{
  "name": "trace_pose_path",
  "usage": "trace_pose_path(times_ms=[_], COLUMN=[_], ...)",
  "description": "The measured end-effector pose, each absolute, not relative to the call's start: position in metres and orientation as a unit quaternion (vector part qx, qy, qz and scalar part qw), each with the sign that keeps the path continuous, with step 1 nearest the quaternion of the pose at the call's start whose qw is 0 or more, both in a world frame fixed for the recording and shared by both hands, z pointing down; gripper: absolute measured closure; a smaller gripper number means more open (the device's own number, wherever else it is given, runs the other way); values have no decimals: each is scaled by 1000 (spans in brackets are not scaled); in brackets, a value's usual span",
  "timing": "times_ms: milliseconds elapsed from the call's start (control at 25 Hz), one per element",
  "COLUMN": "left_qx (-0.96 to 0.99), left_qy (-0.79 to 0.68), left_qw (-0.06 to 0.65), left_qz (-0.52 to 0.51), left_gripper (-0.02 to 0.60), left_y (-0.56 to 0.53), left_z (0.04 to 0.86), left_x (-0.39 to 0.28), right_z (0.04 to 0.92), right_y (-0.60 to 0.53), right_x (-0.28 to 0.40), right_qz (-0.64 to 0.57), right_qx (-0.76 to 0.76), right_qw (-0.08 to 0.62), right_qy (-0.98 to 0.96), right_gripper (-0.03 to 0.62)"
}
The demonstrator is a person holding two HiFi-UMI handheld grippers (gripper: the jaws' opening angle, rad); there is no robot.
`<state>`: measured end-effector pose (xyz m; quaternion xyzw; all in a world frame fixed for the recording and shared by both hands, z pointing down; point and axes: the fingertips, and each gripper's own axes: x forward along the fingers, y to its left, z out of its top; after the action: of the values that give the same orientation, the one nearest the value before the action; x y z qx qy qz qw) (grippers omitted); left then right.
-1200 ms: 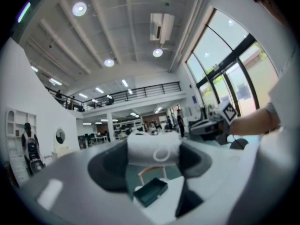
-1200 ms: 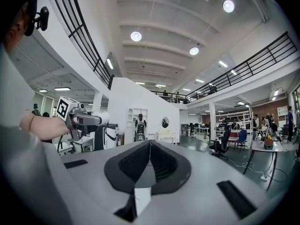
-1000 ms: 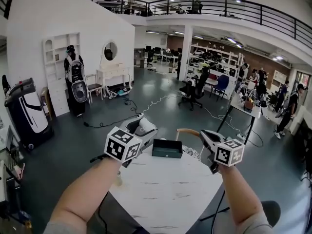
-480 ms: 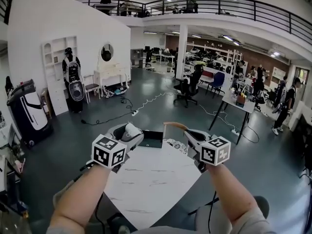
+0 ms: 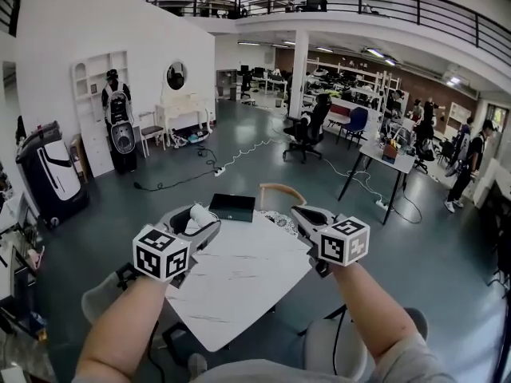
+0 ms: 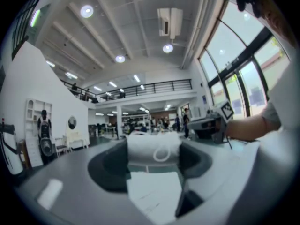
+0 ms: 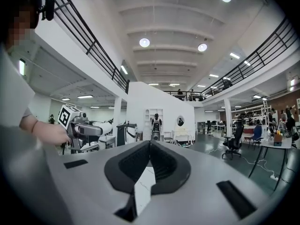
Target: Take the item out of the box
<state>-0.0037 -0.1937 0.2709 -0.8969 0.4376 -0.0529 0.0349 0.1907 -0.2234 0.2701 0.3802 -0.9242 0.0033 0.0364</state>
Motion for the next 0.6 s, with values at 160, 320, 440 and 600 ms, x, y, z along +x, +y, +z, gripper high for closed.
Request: trace_pose_path(times_ms=[160, 320, 440, 600], left_qx=[-898, -898, -897, -897], left_qy=[437, 437, 439, 440], left_qw=[26, 17, 9, 0], left_qz=[-52, -49, -46, -38], left_gripper=[287, 287, 287, 287], left_y=[-170, -152, -143, -129], left_z=[279, 285, 292, 297], left_x=[5, 3, 4, -4], right_z=[273, 274, 276, 281], right_y=[-208, -193, -183, -168], right_x=[192, 183, 180, 174], right_qz=[9, 12, 14, 21], right_qx=[368, 358, 354, 351], right_qw=[32, 32, 32, 34], right_qy=[-929, -933, -935, -936], right_gripper=[586, 586, 586, 586])
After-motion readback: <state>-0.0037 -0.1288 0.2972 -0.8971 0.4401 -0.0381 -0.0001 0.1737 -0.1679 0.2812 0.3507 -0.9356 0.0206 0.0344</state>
